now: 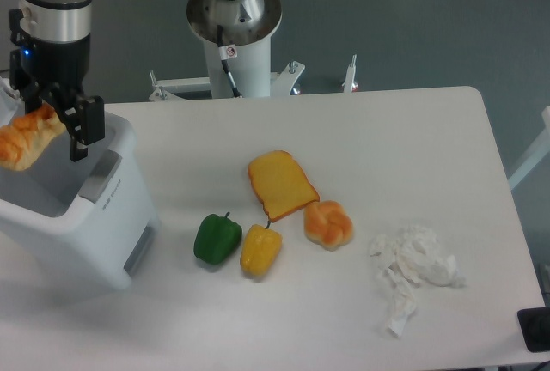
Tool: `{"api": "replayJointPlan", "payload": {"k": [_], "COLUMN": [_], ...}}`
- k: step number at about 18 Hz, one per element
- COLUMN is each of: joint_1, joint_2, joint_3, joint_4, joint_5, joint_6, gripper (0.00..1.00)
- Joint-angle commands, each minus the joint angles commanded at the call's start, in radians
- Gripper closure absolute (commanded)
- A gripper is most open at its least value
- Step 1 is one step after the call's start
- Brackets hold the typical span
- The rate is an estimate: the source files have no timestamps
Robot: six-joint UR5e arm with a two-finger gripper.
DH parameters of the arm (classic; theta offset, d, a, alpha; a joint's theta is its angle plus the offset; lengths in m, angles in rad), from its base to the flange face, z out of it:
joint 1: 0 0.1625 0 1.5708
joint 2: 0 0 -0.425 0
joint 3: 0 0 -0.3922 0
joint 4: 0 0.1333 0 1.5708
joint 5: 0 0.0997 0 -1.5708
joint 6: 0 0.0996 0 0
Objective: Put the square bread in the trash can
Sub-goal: 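Hold the bread roll over the bin opening and lower slightly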
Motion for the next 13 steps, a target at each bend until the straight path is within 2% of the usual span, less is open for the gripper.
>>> {"api": "replayJointPlan", "payload": {"k": [13], "joint_1": [0.0], "joint_2": [0.011], "joint_3": [-0.018], "joint_4": [0.002], "joint_5": [0.0], "joint_6": [0.002], "gripper": [0.0]}}
